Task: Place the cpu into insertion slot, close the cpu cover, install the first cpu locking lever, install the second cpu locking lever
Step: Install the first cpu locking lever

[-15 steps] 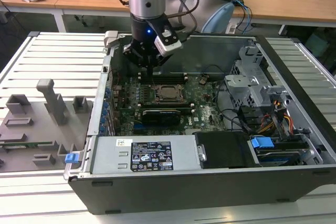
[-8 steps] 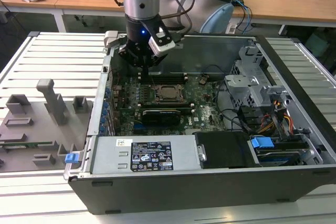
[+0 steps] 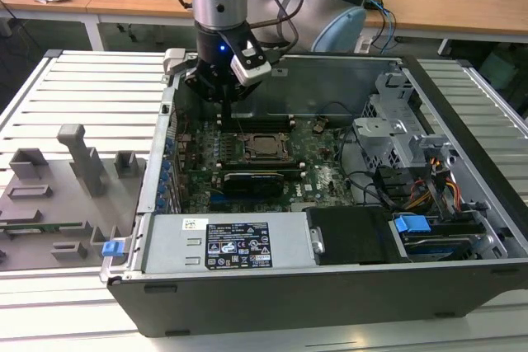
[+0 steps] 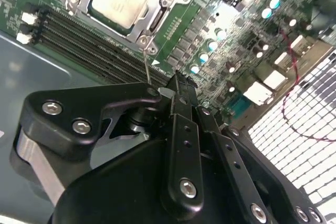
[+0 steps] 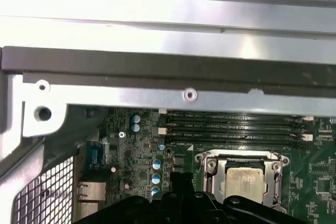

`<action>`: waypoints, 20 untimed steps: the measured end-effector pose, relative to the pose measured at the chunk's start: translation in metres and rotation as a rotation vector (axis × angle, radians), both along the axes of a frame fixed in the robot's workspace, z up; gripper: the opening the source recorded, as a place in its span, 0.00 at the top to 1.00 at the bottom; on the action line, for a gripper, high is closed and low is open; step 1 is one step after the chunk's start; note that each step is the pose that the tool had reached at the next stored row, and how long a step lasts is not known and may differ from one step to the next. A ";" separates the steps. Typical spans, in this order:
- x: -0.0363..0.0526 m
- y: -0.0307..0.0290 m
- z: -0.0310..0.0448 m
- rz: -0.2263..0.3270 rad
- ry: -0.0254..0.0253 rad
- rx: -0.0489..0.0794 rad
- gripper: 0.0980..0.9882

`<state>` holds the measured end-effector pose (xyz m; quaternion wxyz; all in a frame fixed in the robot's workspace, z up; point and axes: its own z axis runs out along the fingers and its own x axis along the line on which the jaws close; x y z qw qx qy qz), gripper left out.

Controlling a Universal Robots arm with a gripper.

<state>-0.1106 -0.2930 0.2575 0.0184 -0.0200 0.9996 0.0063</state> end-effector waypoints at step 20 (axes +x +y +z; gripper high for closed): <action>0.0307 0.0075 -0.0023 0.000 0.0000 0.000 0.99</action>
